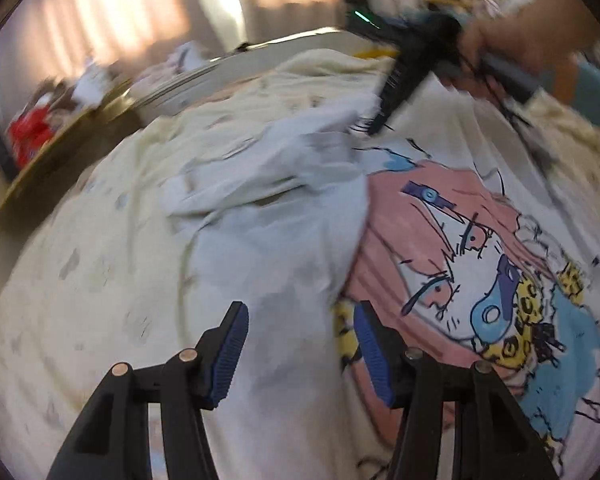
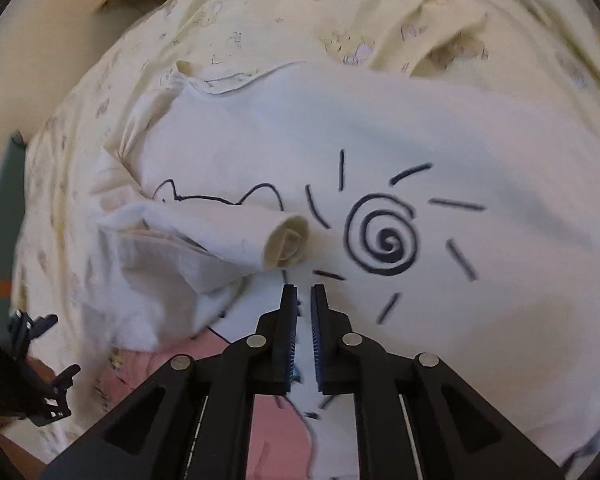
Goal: Fold clothes
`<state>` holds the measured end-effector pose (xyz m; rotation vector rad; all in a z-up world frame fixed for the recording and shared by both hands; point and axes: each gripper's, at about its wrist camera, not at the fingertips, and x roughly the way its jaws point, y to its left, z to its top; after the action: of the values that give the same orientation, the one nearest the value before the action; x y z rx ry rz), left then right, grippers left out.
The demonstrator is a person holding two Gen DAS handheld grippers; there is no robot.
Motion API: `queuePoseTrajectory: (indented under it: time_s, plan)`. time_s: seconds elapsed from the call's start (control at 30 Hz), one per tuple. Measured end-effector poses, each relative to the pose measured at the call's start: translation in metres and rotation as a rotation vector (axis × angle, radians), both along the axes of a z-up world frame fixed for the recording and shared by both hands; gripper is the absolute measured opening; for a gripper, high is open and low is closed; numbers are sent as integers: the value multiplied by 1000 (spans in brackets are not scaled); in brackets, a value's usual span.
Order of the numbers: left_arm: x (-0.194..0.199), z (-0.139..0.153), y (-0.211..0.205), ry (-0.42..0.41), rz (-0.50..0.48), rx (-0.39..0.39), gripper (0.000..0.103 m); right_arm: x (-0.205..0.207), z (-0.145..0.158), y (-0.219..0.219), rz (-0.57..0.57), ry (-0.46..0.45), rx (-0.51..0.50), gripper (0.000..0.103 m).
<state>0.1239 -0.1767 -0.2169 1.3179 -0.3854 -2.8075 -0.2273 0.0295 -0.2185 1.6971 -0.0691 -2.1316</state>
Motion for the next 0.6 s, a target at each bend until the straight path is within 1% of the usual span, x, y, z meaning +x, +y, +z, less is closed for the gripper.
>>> queuePoseTrajectory:
  time_s: [0.03, 0.07, 0.1, 0.13, 0.17, 0.2, 0.3, 0.37, 0.4, 0.47, 0.5, 0.53, 0.57, 0.6]
  plan:
    - [-8, -6, 7, -6, -13, -30, 56, 2, 5, -6, 37, 20, -2, 30]
    - [-15, -12, 14, -13, -25, -60, 56, 4, 12, -17, 87, 41, -7, 34]
    - [-22, -18, 18, -19, -34, -88, 56, 6, 22, -35, 155, 73, -10, 41]
    - [-30, -25, 24, -22, -38, -127, 56, 8, 32, -52, 221, 108, -15, 57]
    - [-36, -28, 27, -17, -43, -150, 56, 10, 42, -70, 291, 145, -28, 61]
    - [-42, -31, 30, -12, -48, -171, 56, 10, 50, -89, 359, 181, -33, 61]
    - [-56, -32, 38, 26, -70, -214, 56, 4, 58, -135, 483, 253, 23, 61]
    - [-69, -33, 39, 43, -61, -241, 56, -14, 48, -153, 538, 215, 67, 61]
    - [-77, -36, 37, 29, -51, -232, 56, -19, 36, -163, 575, 184, 108, 60]
    - [-93, -46, 35, -29, -42, -205, 56, -28, 13, -184, 649, 120, 189, 60]
    - [-98, -51, 36, -47, -49, -209, 48, -30, 2, -191, 684, 101, 230, 51]
    - [-100, -53, 38, -57, -62, -215, 33, -29, -7, -193, 718, 95, 270, 40]
    - [-101, -55, 40, -66, -76, -221, 6, -30, -12, -194, 737, 91, 293, 17]
    - [-102, -57, 42, -74, -90, -227, 6, -31, -9, -193, 734, 104, 289, 6]
